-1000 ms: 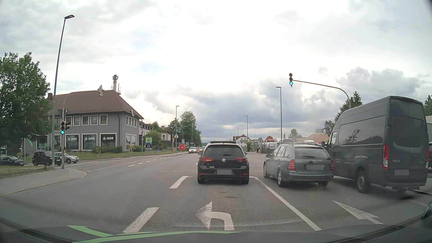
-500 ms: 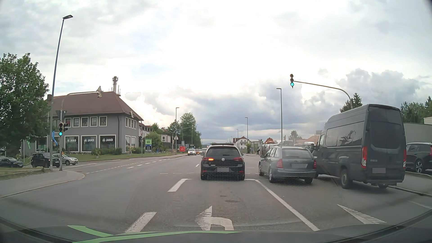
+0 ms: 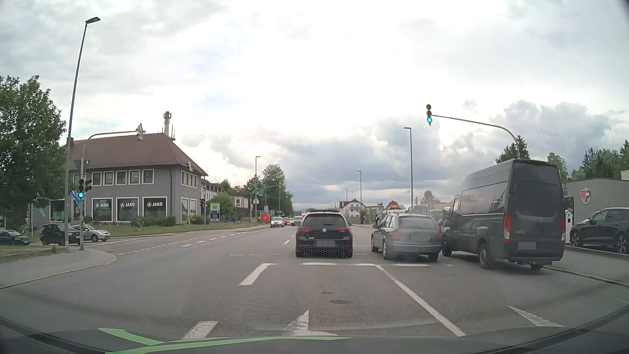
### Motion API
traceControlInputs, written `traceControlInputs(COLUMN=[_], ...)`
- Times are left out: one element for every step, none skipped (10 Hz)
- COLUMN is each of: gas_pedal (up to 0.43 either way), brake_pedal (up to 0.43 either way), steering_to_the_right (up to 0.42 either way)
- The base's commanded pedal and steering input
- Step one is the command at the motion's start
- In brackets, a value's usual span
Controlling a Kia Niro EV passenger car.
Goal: Follow the waypoints while adhering to traffic rules and regulations
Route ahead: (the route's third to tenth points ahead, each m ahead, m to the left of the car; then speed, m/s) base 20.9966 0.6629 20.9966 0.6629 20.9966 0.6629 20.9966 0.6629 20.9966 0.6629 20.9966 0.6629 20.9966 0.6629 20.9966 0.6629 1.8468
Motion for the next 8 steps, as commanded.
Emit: traceControlInputs(gas_pedal=[0.248,0.248,0.248,0.248,0.248,0.248,0.248,0.240], brake_pedal=[0.000,0.000,0.000,0.000,0.000,0.000,0.000,0.000], steering_to_the_right=[-0.006,-0.006,-0.004,-0.002,0.000,0.001,0.003,0.004])
